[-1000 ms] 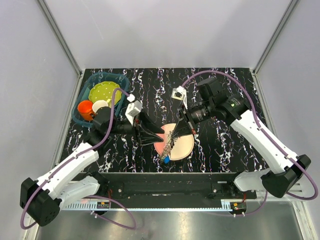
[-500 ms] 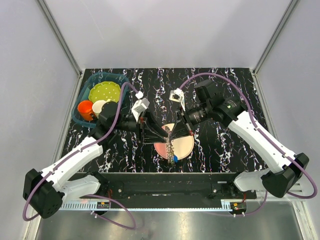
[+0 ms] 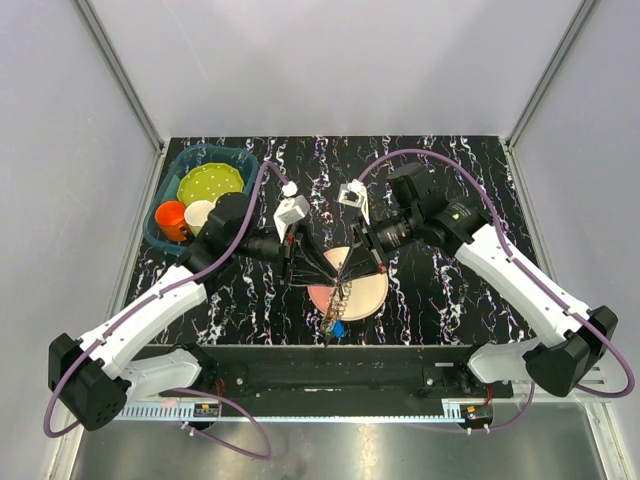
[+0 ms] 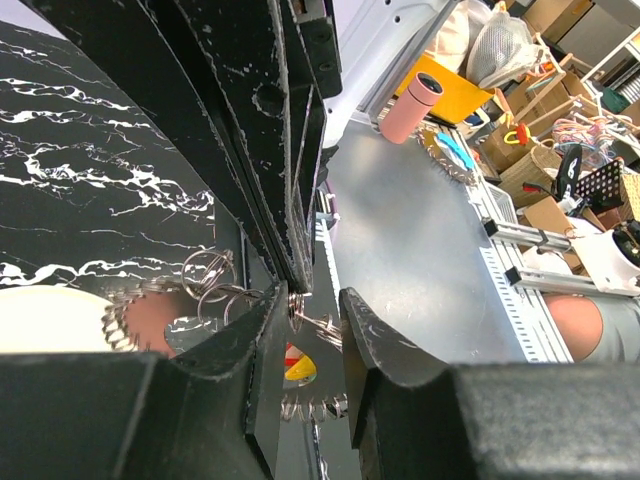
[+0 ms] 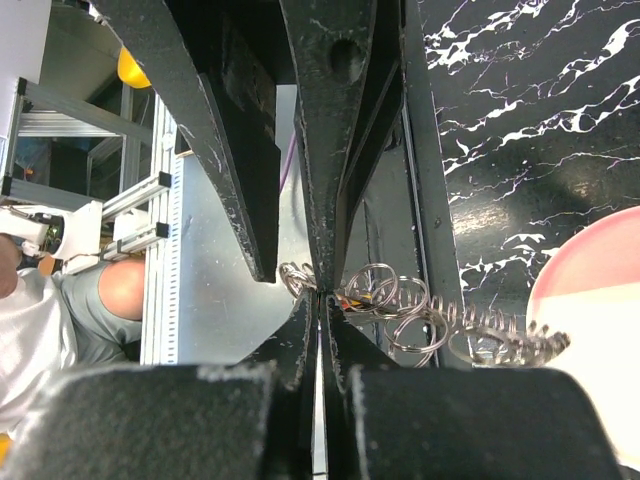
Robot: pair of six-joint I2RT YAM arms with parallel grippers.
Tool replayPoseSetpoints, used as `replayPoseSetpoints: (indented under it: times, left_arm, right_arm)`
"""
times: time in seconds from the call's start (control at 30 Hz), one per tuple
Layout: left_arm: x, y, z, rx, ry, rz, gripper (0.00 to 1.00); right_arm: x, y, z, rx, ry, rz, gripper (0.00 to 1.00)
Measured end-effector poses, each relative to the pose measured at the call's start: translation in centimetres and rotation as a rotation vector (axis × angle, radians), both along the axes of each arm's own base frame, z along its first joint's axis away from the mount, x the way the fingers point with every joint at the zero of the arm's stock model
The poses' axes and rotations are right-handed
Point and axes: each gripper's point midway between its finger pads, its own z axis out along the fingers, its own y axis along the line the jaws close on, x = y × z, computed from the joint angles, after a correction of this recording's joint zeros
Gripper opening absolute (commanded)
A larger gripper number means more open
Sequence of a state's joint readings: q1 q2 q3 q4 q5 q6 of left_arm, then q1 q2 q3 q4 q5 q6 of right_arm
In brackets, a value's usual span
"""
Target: Remove the keys from the keyring
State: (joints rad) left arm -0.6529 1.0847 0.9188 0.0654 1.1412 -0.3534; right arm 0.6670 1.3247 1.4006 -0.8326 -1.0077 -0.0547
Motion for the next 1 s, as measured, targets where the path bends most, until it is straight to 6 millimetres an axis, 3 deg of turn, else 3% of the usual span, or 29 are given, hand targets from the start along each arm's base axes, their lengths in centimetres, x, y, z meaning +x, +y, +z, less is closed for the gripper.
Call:
replayPoseSetpoints:
  times: [0.2,0.33,0.53,0.8,0.93,1.0]
  left_arm:
    - [-0.3,0.2,-0.6,0.035,0.001,-0.005,0.34]
    - [-0.5,0.4,-1.3,0.067,0.012,-0.006,0.26]
    - [-0.3,0.3,-1.6,0.079,0.017,-0.001,0.24]
    - [0.3,-0.1,-2.5,0.112,0.062,0.003,0.0]
    - [0.1,-0.2,-2.5,0.115,0.065,0.0,0.0]
    - [0.4,-0.2,-2.6,0.121,0.066,0.02,0.0]
  right_arm:
    - [0.1,0.1,0.2,0.013,-0.018,0.0,0.0]
    - [0.3,0.2,0.4,0.022,-0.03,-0.002,0.0]
    - [0.3,0.3,0.2,0.03,-0.031,-0.003,0.0]
    - [0.1,0.1,-1.0,0.017,-0.014,-0.003,0.0]
    - [0.0,0.1,-1.0,0.017,-0.016,-0.005,0.0]
    - [0.2,0.1,-1.1,0.008,-0.015,-0.02,0.12]
